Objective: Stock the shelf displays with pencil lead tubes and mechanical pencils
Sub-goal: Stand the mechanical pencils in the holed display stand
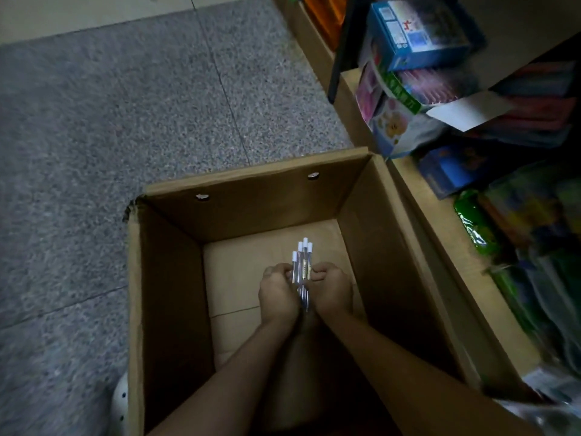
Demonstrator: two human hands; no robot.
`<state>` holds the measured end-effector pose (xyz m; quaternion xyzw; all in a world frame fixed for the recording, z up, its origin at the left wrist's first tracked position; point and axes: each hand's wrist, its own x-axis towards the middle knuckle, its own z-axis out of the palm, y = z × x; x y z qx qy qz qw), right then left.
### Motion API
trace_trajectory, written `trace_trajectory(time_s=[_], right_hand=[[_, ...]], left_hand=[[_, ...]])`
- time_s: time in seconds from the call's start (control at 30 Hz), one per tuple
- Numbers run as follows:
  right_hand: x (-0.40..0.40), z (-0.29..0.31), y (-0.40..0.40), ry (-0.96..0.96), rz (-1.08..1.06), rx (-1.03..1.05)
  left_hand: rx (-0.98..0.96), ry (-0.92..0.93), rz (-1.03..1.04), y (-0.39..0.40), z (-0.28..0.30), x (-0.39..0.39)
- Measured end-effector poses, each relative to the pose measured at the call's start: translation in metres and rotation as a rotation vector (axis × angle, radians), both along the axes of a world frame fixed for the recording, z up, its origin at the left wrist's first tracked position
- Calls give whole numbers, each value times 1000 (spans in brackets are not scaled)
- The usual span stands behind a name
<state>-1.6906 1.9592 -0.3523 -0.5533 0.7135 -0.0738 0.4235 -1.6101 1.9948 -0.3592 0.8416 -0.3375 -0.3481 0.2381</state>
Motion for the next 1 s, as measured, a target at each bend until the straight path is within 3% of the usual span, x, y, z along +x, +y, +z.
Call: trace_trajectory(time_s=[0.23, 0.43, 0.53, 0.8, 1.0], right_hand=[[-6, -6, 2, -157, -114, 105], [-10, -3, 12, -295, -242, 127], [-10, 12, 19, -388, -298, 146], [-9, 101, 41, -651, -443, 37], [-26, 189, 57, -695, -314, -263]], left_hand=[[-37, 75, 9, 2, -4, -7], [-41, 620, 364, 6, 3, -12], [-86, 779, 457, 12, 16, -11], [-184, 916, 303, 11, 112, -12], [-449, 860, 194, 31, 216, -21]])
